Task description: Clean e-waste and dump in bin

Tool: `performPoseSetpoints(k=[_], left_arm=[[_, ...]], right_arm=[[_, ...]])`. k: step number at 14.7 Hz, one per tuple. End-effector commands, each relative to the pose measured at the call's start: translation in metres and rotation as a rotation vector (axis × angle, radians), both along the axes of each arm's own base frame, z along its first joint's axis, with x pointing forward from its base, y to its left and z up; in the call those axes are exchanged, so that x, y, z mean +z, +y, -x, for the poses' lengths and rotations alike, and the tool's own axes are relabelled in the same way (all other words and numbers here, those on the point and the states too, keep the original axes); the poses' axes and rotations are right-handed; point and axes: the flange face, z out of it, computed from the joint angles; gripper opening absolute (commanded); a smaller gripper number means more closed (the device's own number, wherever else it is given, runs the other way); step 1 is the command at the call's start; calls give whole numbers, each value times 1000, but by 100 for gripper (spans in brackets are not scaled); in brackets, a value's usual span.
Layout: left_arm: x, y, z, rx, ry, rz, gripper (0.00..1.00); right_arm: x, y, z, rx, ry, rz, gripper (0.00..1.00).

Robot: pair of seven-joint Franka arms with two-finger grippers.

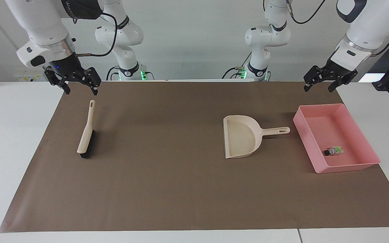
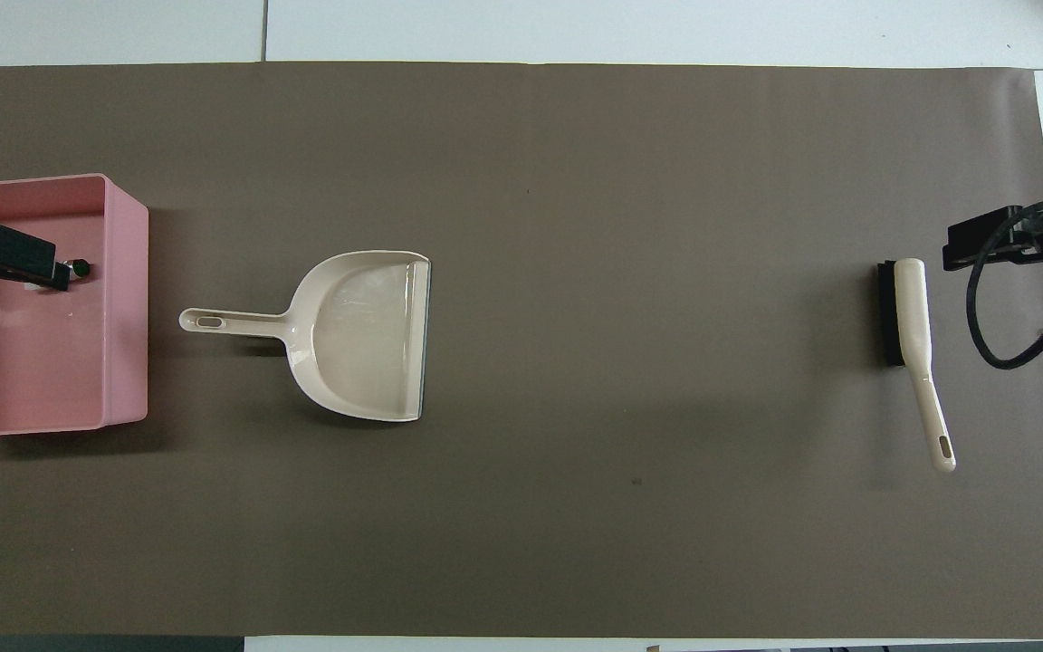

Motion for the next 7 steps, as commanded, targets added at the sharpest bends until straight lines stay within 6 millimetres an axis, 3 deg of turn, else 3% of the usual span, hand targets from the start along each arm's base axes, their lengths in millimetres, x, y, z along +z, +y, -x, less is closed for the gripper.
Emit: performPoseSetpoints(k=[1, 7], left_arm=[[4, -1, 8, -6, 7, -29, 99], [-2, 1, 12, -54, -35, -49, 99]], right_arm=[[4, 1, 2, 1, -10, -8, 100], [4, 1, 3, 1, -7, -8, 100]])
